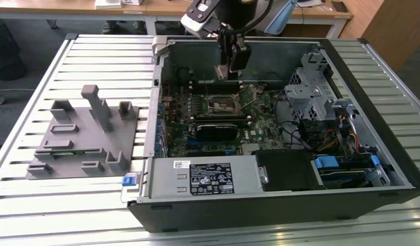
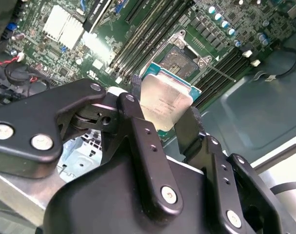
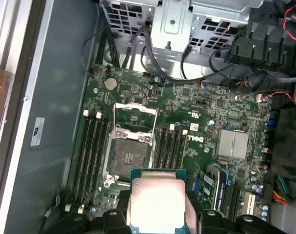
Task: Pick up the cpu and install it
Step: 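Place the cpu into insertion slot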
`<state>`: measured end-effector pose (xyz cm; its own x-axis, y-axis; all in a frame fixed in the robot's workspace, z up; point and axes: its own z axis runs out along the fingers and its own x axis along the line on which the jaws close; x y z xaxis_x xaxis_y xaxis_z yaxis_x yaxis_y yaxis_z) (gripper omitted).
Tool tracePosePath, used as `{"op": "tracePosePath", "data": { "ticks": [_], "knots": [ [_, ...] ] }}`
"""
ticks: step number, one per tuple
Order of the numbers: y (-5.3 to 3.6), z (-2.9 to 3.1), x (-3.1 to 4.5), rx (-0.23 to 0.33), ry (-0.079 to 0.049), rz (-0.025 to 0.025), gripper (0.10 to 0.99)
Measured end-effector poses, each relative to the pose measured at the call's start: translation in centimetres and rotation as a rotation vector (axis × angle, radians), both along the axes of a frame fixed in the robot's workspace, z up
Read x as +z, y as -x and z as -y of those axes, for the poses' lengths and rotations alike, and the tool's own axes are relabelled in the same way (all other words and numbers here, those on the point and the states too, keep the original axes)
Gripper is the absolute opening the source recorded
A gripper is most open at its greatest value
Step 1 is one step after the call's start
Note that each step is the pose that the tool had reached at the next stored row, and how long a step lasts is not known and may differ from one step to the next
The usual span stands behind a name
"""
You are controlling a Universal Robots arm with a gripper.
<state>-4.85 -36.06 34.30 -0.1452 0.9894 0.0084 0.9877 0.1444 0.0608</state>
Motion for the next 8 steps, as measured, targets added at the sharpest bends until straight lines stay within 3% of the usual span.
{"op": "tracePosePath", "data": {
  "ticks": [8],
  "knots": [
    [0.0, -0.73, -0.81, -0.03, 0.0, -0.0001, 0.525]
  ]
}}
